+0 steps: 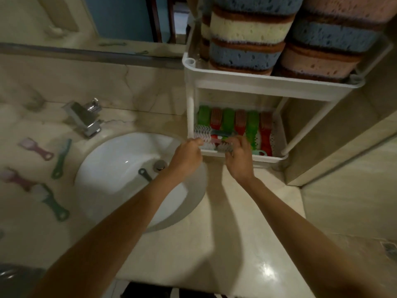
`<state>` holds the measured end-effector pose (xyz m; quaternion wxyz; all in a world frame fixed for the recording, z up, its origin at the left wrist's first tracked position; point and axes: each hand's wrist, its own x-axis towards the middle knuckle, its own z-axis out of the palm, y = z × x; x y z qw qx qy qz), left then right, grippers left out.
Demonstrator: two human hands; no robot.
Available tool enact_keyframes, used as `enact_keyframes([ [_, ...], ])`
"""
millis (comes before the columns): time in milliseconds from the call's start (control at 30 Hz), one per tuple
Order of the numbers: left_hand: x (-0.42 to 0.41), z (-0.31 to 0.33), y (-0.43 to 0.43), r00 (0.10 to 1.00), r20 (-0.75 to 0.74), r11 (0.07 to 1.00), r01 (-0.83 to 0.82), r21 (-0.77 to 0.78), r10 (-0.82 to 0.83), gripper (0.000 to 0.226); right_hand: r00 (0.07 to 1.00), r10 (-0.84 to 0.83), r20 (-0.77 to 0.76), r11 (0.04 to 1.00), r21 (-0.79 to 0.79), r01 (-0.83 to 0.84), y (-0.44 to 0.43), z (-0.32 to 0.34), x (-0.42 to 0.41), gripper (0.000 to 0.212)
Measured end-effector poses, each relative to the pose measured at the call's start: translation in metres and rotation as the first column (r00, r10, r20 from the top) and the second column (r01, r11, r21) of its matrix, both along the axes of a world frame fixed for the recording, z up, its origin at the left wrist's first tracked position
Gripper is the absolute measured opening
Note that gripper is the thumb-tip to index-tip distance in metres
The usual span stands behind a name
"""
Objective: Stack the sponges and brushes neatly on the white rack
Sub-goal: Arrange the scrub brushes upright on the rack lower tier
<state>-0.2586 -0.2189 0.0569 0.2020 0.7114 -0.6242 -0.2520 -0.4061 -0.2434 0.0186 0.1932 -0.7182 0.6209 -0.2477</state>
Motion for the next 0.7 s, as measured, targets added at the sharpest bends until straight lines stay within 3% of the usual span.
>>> enact_keyframes([
  [100,0.027,-0.006,0.031,0.992,0.002,0.992,-0.127,0.029,0.127,0.034,0.991,-0.048,0.125,0.998,-0.029,0.052,0.022,0.003,0.026,0.033],
  [200,0.062,-0.015,0.07,0.966,-0.018,0.964,-0.256,0.069,0.258,0.033,0.981,0.068,0.184,0.997,-0.036,-0.062,0.052,0.0,0.065,0.028],
  [333,0.127,-0.033,0.119,0.899,-0.026,0.893,-0.431,0.129,0.438,0.032,0.947,0.224,0.231,0.965,0.083,-0.249,0.095,-0.008,0.134,0.024],
  [700,0.326,-0.066,0.199,0.755,0.069,0.739,-0.654,0.161,0.653,0.026,0.841,0.531,0.105,0.745,0.416,-0.522,0.174,-0.036,0.335,0.025],
])
